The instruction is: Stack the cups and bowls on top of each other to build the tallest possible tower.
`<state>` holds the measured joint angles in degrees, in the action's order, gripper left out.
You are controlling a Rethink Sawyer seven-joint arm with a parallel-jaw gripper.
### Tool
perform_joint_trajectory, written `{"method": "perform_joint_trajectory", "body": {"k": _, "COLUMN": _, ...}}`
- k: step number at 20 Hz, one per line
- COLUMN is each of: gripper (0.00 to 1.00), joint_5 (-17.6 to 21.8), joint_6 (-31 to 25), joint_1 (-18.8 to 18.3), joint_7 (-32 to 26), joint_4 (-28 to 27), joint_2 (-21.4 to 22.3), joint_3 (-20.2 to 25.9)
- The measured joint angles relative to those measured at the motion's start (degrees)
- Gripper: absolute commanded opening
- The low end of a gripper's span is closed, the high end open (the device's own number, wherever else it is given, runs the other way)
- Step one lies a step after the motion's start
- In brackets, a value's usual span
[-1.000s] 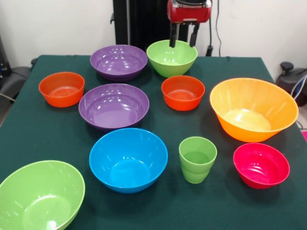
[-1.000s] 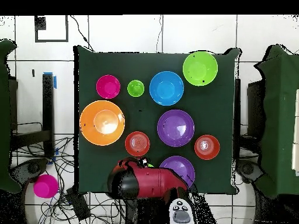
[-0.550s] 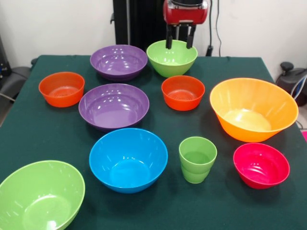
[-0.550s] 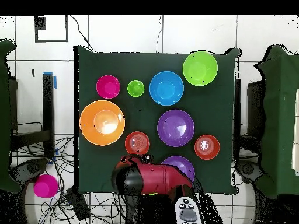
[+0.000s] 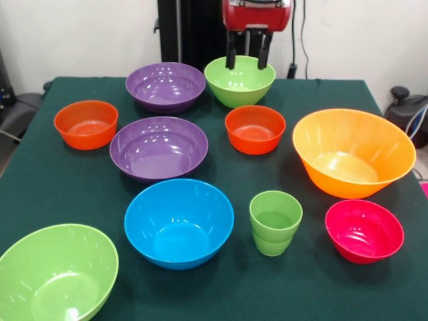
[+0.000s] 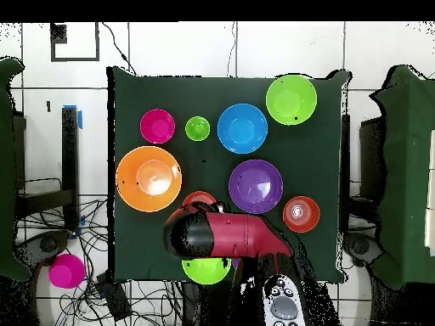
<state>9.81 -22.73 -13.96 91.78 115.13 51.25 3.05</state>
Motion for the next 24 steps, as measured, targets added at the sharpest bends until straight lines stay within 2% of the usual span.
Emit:
{"method": "perform_joint_trajectory", "body": {"k": 15, "gripper": 1.0, "joint_5": -2.8, "joint_6": -1.7, "joint_1": 1.1, "joint_7": 0.0, "joint_4": -9.8, "joint_2": -0.7, "joint_3": 2.3}}
{"method": "perform_joint_trajectory", "body": {"k": 24, "gripper": 1.0, "joint_5": -3.1, "joint_6": 0.2, "joint_1": 3.2, "joint_7": 1.6, "joint_4": -12.5, "joint_2": -5.0, "joint_3": -0.3}}
